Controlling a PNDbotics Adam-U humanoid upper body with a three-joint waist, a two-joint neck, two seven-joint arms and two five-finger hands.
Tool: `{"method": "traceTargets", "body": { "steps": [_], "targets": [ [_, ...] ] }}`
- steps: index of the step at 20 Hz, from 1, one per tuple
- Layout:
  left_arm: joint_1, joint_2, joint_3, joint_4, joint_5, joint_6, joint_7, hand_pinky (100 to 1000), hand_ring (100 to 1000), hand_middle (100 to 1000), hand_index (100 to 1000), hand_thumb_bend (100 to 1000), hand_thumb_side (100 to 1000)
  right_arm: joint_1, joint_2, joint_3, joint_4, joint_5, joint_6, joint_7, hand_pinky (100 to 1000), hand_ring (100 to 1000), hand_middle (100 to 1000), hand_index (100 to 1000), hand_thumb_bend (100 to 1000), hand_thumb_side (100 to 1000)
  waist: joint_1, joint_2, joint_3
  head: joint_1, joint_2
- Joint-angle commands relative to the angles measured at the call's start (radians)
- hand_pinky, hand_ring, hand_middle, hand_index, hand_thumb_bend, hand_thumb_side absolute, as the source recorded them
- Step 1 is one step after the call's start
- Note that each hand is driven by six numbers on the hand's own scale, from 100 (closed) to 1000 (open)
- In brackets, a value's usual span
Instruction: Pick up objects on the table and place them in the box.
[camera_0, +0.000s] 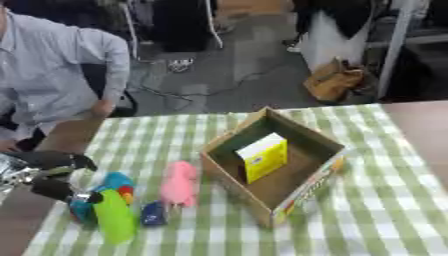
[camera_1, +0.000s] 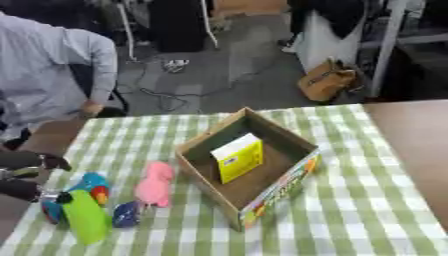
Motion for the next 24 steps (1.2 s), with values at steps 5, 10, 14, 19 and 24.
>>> {"method": "traceTargets", "body": {
  "steps": [5,10,14,19,24],
  "targets": [
    [-0.01,0.076,-0.021,-0.085,0.109,0.072,-0.038,1000,941,943,1000,701,1000,-0.004,-0.029,-0.004,-0.015,-0.006,-0.001,0.003,717,890,863,995,100,1000,0.021,-0.037,0.004,0.002,0.001],
    [0.001,0.122,-0.043,-0.165,0.175,0.128,-0.087,1000,947,944,1000,697,1000,-0.001,-0.03,0.0,-0.015,-0.008,0.0,0.007,719,890,864,995,100,1000,0.024,-0.046,0.005,0.002,0.006],
    [0.004,0.152,-0.05,-0.214,0.183,0.159,-0.132,1000,953,943,1000,677,1000,0.001,-0.031,0.004,-0.015,-0.012,0.0,0.013,720,890,864,995,100,1000,0.027,-0.053,0.008,0.004,0.014],
    [0.012,0.165,-0.046,-0.239,0.19,0.171,-0.163,1000,950,943,1000,681,1000,0.006,-0.031,0.006,-0.015,-0.014,0.001,0.015,720,891,864,995,100,1000,0.031,-0.059,0.01,0.006,0.02],
    [0.026,0.156,-0.064,-0.261,0.249,0.184,-0.17,1000,941,944,1000,683,1000,0.008,-0.03,0.005,-0.015,-0.015,0.002,0.014,719,891,864,995,100,1000,0.03,-0.058,0.008,0.008,0.024]
  ]
}}
